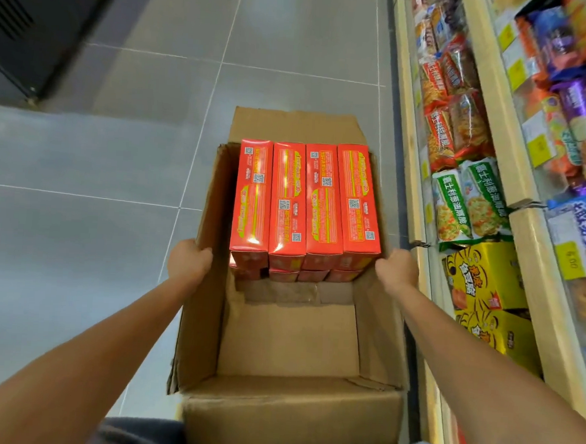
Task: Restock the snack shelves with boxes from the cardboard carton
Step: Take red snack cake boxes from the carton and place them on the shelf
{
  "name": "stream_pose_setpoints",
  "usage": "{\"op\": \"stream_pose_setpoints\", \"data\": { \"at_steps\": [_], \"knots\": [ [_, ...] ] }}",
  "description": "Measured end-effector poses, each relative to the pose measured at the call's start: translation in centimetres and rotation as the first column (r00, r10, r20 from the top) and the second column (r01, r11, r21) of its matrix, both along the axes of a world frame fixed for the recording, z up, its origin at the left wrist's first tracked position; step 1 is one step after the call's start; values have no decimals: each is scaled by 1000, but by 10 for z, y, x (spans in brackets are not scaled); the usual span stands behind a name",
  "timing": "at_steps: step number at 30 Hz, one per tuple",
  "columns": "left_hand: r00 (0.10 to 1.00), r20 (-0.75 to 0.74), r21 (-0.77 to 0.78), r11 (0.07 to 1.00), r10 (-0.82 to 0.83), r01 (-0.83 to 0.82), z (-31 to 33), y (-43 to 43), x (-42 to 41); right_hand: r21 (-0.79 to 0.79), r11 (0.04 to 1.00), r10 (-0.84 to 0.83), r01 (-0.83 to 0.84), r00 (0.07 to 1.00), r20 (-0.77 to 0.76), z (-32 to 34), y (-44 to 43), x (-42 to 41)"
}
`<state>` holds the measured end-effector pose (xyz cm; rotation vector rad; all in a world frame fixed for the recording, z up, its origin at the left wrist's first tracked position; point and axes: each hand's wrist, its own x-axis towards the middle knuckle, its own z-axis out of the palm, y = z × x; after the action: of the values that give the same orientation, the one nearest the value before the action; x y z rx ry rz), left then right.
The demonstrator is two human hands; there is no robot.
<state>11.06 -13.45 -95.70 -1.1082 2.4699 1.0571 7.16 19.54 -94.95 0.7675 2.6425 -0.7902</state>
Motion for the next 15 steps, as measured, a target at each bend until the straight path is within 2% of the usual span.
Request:
{"op": "stream_pose_setpoints", "data": {
  "at_steps": [4,10,15],
  "knots": [
    [998,-40,-47,998,-48,46,60,-2,-12,-16,999,-43,42,999,-25,51,-4,-7],
    [994,-91,-10,998,-62,61,224,-17,-36,13,999,-33,34,998,-60,223,-18,-23],
    [995,-75,-18,997,-72,71,373,-38,-55,12,1000,-18,18,999,-40,375,-24,-41]
  ]
}}
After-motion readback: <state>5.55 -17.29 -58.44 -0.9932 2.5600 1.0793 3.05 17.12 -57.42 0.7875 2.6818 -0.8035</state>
